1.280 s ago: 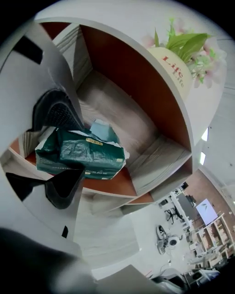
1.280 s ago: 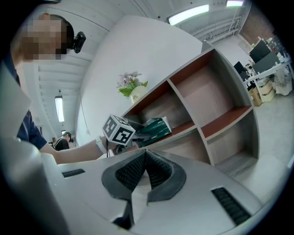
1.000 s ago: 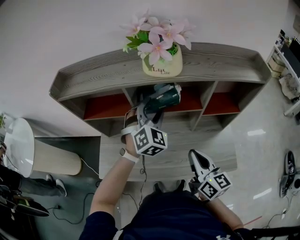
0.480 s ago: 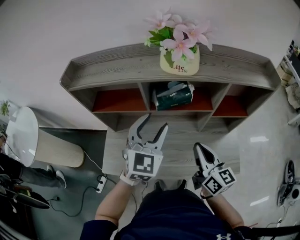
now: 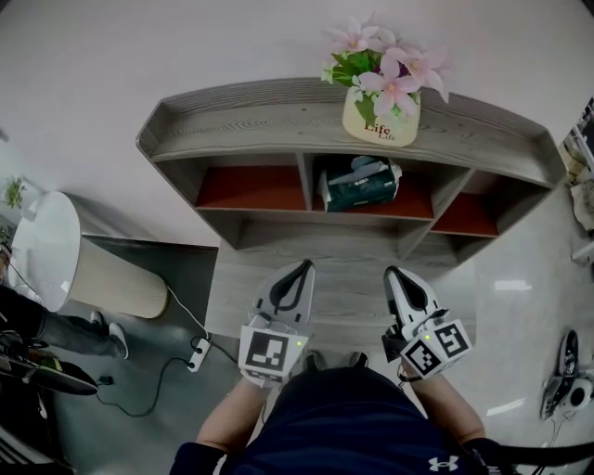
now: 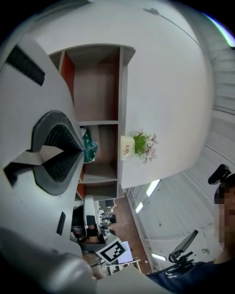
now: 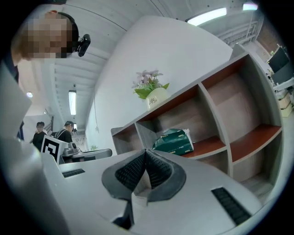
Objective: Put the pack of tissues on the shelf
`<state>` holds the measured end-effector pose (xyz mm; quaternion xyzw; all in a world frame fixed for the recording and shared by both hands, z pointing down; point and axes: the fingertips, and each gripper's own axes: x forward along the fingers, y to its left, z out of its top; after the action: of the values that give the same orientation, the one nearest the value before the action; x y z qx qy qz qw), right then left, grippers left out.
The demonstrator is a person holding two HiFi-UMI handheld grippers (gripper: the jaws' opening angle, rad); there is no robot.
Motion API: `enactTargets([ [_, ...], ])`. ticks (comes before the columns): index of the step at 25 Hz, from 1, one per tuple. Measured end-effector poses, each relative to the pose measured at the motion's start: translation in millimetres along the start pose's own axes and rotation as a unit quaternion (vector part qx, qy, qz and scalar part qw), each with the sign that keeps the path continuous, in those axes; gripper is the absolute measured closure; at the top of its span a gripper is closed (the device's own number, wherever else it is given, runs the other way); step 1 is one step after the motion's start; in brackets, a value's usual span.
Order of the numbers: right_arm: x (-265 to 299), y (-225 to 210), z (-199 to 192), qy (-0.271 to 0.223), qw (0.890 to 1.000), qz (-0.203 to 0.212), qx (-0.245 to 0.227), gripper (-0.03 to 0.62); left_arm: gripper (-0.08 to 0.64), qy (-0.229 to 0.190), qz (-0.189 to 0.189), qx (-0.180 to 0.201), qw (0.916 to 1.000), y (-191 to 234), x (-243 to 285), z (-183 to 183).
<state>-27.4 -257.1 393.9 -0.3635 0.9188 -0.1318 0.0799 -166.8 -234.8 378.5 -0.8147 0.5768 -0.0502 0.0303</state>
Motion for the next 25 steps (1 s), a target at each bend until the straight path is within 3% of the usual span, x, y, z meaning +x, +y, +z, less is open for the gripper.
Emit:
enactTargets([
  [8,6,14,10,-0.009,0.999,0.003,-0.037,0.588,0.545,0.002,0.008,-0.041,0.9991,-7,-14,-12],
  [20,1,10,14,-0.013,0.998,-0.012,-0.059,0.588,0.545,0.0,0.001,-0.036,0.9994,-8,-5,-11],
  [25,1,7,15,-0.011,0.998,-0.014,-0.063,0.588,0.545,0.017,-0.005,-0.023,0.9996,-8,-3,-18],
])
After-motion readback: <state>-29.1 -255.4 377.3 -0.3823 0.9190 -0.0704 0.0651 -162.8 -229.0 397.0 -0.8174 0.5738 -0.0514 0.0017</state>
